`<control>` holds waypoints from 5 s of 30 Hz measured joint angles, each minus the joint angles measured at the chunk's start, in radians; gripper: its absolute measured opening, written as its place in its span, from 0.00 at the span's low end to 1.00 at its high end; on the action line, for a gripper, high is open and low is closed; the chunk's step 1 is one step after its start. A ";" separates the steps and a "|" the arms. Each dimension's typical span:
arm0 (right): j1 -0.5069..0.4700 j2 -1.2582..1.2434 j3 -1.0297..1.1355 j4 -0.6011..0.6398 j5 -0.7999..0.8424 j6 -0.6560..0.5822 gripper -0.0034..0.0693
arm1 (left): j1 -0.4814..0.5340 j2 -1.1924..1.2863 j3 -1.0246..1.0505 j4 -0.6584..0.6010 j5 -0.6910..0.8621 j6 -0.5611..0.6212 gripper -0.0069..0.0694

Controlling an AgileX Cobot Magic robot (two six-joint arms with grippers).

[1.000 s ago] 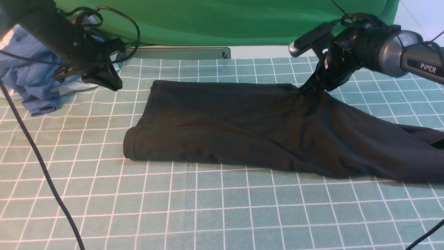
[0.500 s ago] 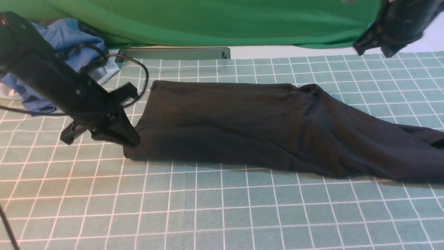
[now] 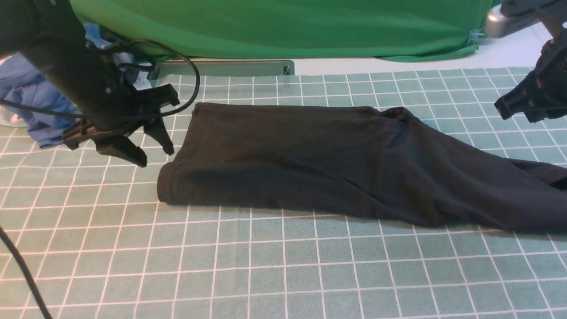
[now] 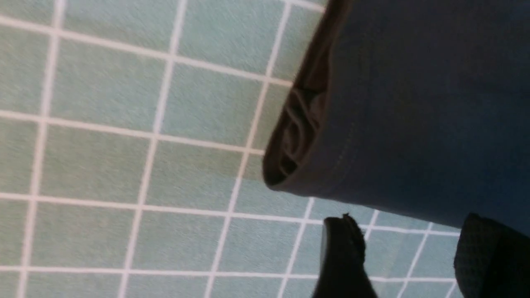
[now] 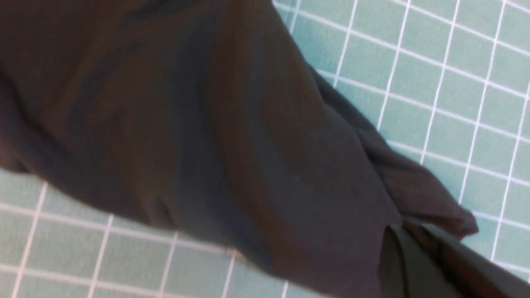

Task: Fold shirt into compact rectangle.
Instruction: 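Pull the folded dark garment lengthwise by its ends to straighten it flat on the table, then fold the right end of the dark garment over onto its left end with the right gripper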

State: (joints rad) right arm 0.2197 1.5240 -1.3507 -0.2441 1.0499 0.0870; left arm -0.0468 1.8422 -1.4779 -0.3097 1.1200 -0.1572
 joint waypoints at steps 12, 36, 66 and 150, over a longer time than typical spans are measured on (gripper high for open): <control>-0.007 0.001 0.000 0.000 -0.032 -0.004 0.09 | -0.036 0.157 0.000 0.047 -0.025 0.080 0.70; -0.007 0.001 0.000 0.002 -0.048 -0.020 0.09 | -0.034 0.217 -0.007 0.014 -0.073 -0.044 0.36; -0.148 0.051 0.077 0.035 0.081 -0.079 0.25 | -0.095 -0.112 0.301 0.187 -0.008 -0.089 0.23; -0.572 0.159 0.380 0.135 -0.118 -0.076 0.19 | -0.094 -0.203 0.632 0.044 -0.201 0.035 0.23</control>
State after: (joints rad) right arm -0.3521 1.6834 -0.9709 -0.1087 0.9320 0.0115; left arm -0.1412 1.6394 -0.8458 -0.2654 0.9195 -0.1220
